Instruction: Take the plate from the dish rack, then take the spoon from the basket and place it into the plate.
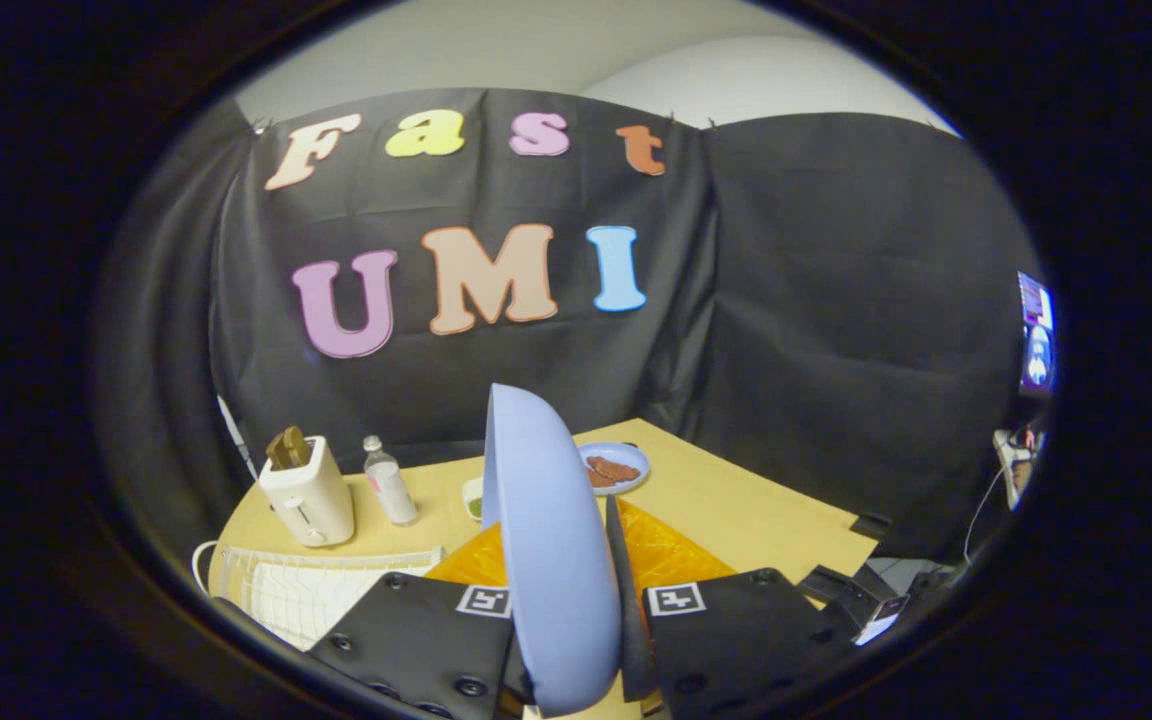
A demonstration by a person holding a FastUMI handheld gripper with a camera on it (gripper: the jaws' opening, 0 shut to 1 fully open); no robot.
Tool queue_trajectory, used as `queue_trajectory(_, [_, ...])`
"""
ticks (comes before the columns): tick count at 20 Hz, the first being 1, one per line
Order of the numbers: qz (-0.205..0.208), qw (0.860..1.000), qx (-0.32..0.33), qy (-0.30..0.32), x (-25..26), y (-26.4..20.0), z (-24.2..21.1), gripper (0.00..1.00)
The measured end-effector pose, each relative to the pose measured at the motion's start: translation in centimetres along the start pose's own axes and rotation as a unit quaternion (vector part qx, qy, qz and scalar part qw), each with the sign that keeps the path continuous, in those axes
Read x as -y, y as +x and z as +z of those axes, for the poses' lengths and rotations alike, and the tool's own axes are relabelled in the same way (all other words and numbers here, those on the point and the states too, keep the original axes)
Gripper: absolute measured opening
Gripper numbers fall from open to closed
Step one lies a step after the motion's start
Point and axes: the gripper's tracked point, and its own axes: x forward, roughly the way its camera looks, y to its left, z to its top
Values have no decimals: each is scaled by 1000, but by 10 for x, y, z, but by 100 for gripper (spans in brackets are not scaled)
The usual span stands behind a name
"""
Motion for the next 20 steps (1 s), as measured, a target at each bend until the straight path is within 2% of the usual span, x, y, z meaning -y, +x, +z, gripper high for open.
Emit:
queue_trajectory(5, [-55,998,-25,37,65,3,-28,34])
queue_trajectory(8, [-74,993,-69,68,92,6,-66,34])
queue_trajectory(13, [-78,977,-143,135,109,16,-130,34])
queue_trajectory(20, [-79,959,-214,166,115,41,-190,34])
